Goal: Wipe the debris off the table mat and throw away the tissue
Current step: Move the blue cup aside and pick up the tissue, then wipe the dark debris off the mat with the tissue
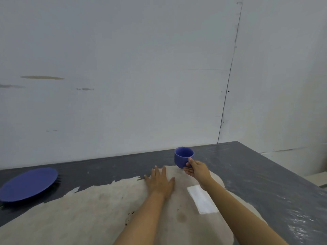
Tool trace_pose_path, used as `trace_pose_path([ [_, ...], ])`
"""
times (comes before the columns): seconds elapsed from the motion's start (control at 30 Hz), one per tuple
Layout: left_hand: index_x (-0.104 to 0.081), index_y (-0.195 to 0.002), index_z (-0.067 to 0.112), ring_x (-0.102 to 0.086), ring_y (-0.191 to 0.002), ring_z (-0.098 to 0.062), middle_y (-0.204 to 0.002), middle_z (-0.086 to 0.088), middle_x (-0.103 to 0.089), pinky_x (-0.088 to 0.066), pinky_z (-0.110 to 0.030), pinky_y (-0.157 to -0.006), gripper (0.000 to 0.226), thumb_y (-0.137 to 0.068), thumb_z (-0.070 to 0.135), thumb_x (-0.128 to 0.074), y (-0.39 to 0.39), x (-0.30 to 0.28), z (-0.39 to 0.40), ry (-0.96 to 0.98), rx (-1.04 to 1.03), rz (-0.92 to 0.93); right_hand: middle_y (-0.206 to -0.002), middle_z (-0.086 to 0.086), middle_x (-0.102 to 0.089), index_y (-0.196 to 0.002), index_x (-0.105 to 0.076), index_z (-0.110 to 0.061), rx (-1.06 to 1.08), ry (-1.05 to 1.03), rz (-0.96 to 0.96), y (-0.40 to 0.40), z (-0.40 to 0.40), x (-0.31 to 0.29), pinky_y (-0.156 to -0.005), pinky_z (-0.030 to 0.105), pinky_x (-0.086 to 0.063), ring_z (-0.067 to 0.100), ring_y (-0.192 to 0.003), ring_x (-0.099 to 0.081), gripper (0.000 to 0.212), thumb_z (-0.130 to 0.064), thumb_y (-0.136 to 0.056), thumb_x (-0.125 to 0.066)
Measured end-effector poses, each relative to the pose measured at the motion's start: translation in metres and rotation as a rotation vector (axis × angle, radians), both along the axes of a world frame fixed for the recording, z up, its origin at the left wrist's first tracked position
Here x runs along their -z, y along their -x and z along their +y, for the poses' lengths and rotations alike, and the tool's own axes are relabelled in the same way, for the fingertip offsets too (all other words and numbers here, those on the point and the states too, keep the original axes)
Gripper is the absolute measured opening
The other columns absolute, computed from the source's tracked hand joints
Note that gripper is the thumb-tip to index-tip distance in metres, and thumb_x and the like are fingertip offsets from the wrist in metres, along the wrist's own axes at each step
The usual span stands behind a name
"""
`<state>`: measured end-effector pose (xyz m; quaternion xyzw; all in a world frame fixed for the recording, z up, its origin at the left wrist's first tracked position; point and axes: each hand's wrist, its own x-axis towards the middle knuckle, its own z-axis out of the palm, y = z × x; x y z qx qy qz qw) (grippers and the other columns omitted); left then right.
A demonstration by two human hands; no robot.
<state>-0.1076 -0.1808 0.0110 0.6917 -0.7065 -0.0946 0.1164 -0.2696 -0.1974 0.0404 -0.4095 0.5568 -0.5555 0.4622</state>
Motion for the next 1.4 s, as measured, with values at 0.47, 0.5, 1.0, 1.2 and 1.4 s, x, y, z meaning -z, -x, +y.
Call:
trace_pose_path([
  [0.47,-0.010,-0.155,0.025,-0.002,-0.151,-0.029,-0.164,-0.012,-0.004,0.003,-0.063,-0.116,0.072,-0.094,0.062,-0.020,0.002,0.012,-0.012,0.005,-0.015,-0.062,-0.085,0.011,-0.069,-0.085,-0.065,-0.006,-0.003,-0.058,-0.031,0.004,-0.054,0.010,-0.075,0.032,-0.059,0.022,-0.077,-0.069,0.025,-0.025,-0.098,-0.056],
  [0.5,-0.010,-0.155,0.025,-0.002,-0.151,-0.029,-0.164,-0.012,-0.003,0.004,-0.063,-0.116,0.072,-0.094,0.062,-0.020,0.002,0.012,-0.012,0.003,-0.013,-0.058,-0.087,0.011,-0.070,-0.088,-0.066,-0.005,-0.006,-0.070,-0.032,0.004,-0.055,0.012,-0.079,0.035,-0.059,0.023,-0.079,-0.069,0.025,-0.026,-0.097,-0.056],
  [1.0,-0.010,-0.155,0.024,-0.002,-0.151,-0.031,-0.163,-0.012,-0.004,0.003,-0.063,-0.116,0.072,-0.095,0.062,-0.021,0.001,0.006,-0.006,-0.017,-0.006,-0.060,-0.094,0.013,-0.071,-0.110,-0.059,-0.002,0.035,-0.058,0.308,0.016,-0.019,-0.008,-0.061,0.024,-0.055,0.019,-0.074,-0.069,0.037,-0.035,-0.094,-0.059],
  [1.2,-0.006,-0.156,0.023,-0.007,-0.150,-0.031,-0.163,-0.013,-0.007,-0.003,-0.061,-0.117,0.073,-0.095,0.062,-0.013,0.003,0.001,-0.003,-0.034,-0.003,-0.217,-0.096,0.006,-0.071,-0.107,-0.060,-0.008,-0.041,-0.035,0.608,0.034,0.031,-0.022,-0.065,0.023,-0.051,0.015,-0.077,-0.063,0.023,-0.028,-0.096,-0.057],
  [1.4,-0.032,-0.147,0.008,-0.028,-0.143,-0.033,-0.151,-0.016,-0.038,-0.013,-0.056,-0.118,0.057,-0.101,0.041,-0.024,0.015,-0.017,0.009,0.097,0.050,-0.486,-0.098,-0.001,-0.071,-0.096,-0.070,-0.019,-0.074,-0.039,0.838,0.035,0.063,-0.009,-0.087,0.032,-0.055,0.015,-0.090,-0.064,0.014,-0.031,-0.092,-0.063],
])
